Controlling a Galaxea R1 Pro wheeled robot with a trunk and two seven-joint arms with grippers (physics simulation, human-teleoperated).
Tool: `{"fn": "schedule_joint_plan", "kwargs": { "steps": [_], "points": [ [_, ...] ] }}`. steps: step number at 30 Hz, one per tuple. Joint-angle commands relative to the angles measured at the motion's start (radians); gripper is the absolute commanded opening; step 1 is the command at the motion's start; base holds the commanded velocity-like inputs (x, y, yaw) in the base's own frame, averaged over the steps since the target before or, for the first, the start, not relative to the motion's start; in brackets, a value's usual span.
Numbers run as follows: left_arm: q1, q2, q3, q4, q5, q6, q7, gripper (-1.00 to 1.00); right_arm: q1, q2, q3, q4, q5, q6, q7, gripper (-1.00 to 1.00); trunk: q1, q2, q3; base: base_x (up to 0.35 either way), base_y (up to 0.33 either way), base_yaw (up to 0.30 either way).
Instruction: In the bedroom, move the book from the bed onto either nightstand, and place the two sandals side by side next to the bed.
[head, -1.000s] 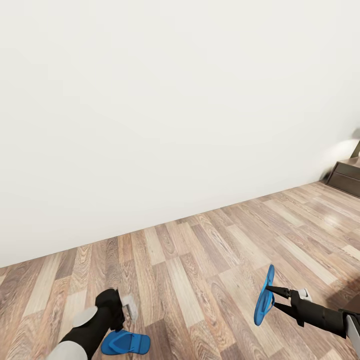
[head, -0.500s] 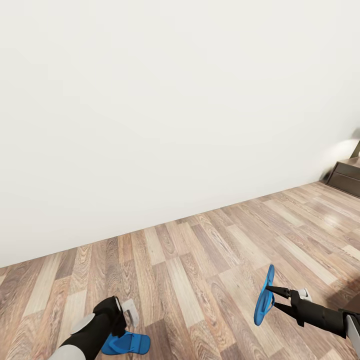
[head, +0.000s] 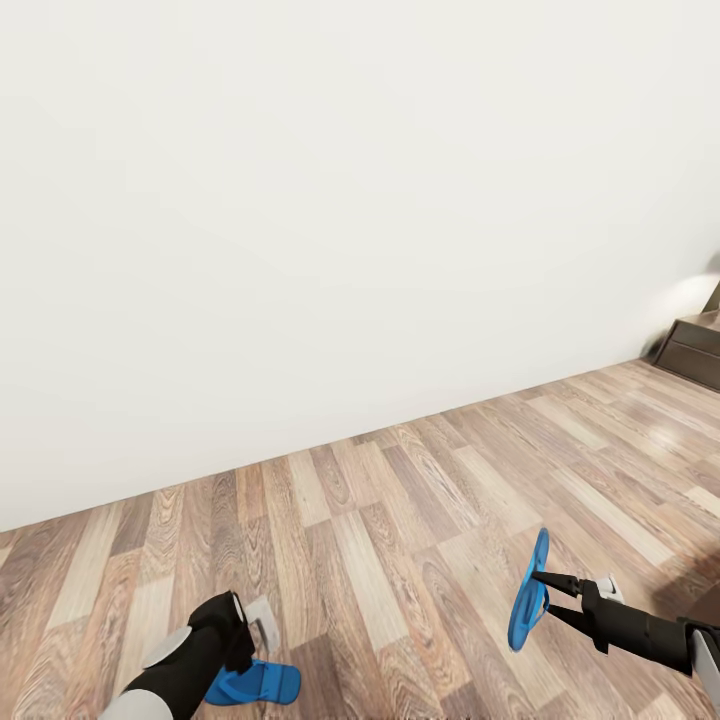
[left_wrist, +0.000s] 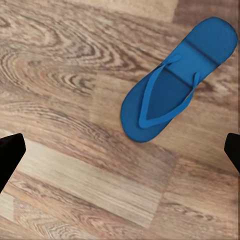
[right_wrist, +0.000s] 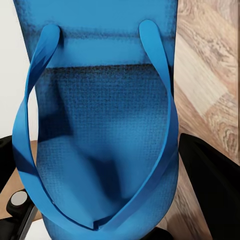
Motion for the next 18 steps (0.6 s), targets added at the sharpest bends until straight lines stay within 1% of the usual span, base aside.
{"fn": "schedule_joint_plan", "kwargs": {
  "steps": [1,18],
  "points": [
    [0.0,0.0,-0.002,-0.002,-0.008,0.003,-0.008,1.0,-0.001,0.0,-0.001,0.0,-0.006,0.009,-0.001,-1.0,0.0,-0.001,-0.005,0.0,0.0,0.0],
    [0.0,0.0,0.0,-0.005,-0.008,0.003,-0.009,1.0,-0.001,0.0,-0.001,0.0,-0.006,0.009,-0.001,-1.0,0.008,-0.005,-0.071,0.0,0.0,0.0]
  ]
}}
